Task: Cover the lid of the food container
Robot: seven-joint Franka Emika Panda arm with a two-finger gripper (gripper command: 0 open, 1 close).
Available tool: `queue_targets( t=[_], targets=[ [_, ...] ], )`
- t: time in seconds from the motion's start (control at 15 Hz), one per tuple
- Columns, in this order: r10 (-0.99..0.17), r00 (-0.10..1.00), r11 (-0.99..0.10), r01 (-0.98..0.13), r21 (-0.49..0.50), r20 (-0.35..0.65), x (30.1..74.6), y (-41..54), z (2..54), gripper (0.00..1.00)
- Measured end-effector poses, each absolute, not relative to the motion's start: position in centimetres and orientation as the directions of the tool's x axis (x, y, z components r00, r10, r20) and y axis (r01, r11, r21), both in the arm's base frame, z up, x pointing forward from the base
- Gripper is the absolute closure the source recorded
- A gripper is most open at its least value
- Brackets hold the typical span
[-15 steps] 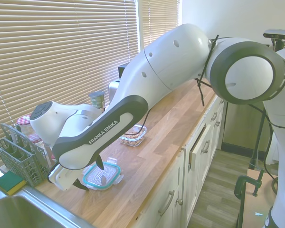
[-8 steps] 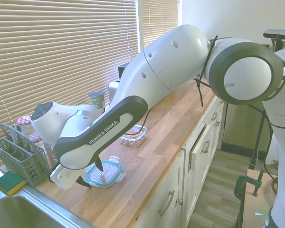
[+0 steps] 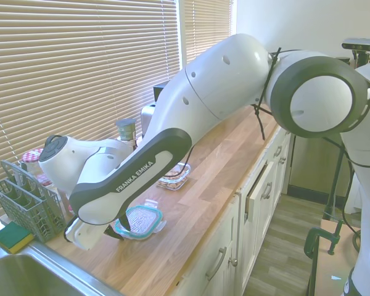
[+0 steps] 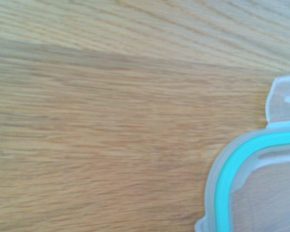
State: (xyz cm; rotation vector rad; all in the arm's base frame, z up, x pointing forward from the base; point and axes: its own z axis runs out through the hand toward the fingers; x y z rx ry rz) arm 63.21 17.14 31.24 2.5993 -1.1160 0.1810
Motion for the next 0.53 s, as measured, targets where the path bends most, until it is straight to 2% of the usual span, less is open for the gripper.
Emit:
queue_targets(
  t=[0.53],
  targets=[
    [-0.677,0.694,-0.653,-0.72,0.235,0.245,63.13,17.26,31.16,1.0]
  ],
)
